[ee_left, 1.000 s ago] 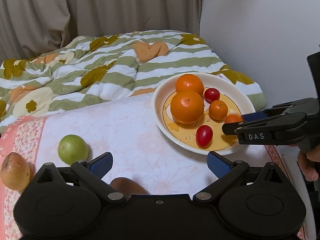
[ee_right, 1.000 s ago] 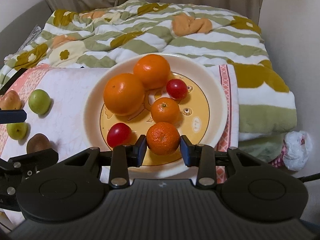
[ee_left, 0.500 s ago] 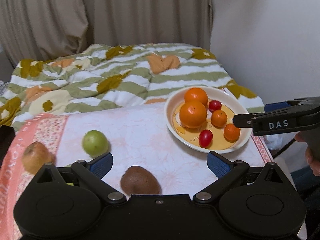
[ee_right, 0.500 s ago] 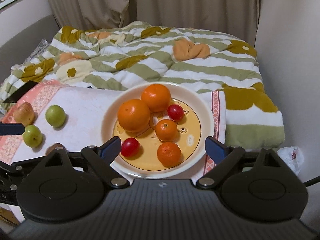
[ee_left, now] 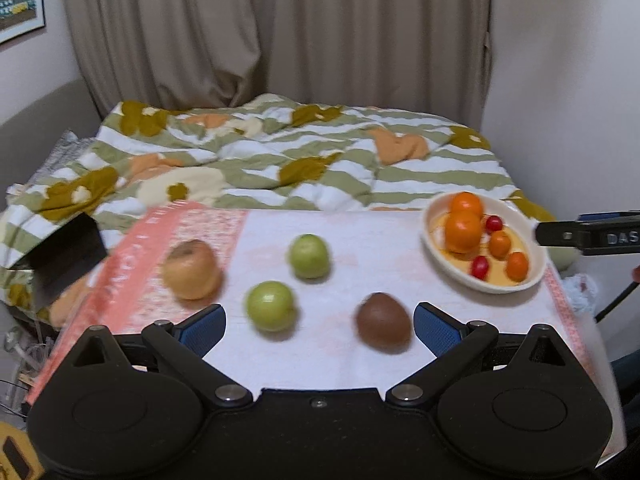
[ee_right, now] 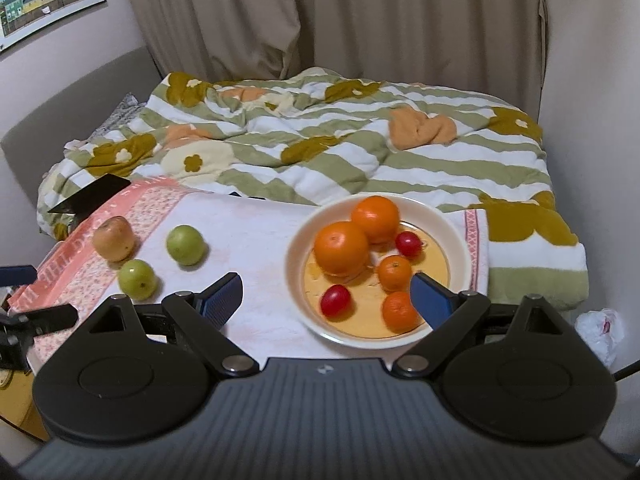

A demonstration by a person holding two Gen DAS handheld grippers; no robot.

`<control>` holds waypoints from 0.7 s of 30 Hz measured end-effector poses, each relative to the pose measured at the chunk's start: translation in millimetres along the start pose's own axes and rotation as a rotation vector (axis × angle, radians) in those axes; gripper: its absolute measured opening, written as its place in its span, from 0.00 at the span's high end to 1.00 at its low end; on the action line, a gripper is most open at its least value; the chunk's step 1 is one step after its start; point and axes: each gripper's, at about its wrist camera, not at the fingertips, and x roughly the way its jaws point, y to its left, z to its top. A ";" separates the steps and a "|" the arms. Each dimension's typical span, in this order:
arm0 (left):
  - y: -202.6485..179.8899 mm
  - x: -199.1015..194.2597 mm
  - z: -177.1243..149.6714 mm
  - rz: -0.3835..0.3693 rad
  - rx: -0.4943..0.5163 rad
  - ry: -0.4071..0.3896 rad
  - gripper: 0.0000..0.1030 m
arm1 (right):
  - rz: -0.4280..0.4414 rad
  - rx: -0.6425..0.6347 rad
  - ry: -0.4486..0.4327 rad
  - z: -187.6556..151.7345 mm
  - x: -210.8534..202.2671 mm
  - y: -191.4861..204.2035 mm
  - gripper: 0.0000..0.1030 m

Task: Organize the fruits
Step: 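Move both open tools back toward the green apples and kiwi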

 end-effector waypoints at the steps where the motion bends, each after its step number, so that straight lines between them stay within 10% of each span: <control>1: 7.0 -0.5 -1.4 0.001 0.000 0.001 0.01 | -0.011 -0.008 -0.006 -1.5 -2.3 5.5 0.00; 21: 99.9 57.7 8.0 -0.251 0.208 0.023 0.01 | -0.272 0.234 0.003 -41.3 -0.9 106.3 0.00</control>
